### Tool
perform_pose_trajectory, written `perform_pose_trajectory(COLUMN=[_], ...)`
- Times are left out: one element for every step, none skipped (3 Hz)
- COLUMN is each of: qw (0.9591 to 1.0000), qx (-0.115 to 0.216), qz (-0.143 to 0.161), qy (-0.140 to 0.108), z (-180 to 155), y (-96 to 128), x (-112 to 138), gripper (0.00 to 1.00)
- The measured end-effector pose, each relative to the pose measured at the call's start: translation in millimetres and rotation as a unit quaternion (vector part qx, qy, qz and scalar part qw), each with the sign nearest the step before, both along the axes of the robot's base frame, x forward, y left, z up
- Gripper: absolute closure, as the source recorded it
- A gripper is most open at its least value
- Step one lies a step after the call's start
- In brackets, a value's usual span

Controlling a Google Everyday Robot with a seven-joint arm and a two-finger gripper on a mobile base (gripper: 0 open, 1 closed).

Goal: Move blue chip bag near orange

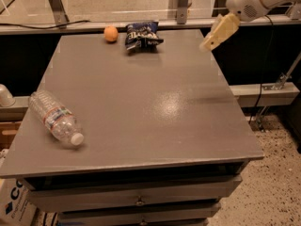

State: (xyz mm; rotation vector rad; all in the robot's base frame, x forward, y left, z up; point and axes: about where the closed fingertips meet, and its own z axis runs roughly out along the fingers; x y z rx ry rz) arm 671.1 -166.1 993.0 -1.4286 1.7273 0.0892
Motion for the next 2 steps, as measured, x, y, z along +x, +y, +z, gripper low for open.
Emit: perform_pose_trajectory(qw=[0.9996,0.9994], qx=[0.014,0.016], qz=[-0.010,-0.015], qy=[-0.024,-0.027], z=[19.1,21.5], y=[-21.0,-29.3], x=[-18.6,-22.7], gripper=[0.00,0.00])
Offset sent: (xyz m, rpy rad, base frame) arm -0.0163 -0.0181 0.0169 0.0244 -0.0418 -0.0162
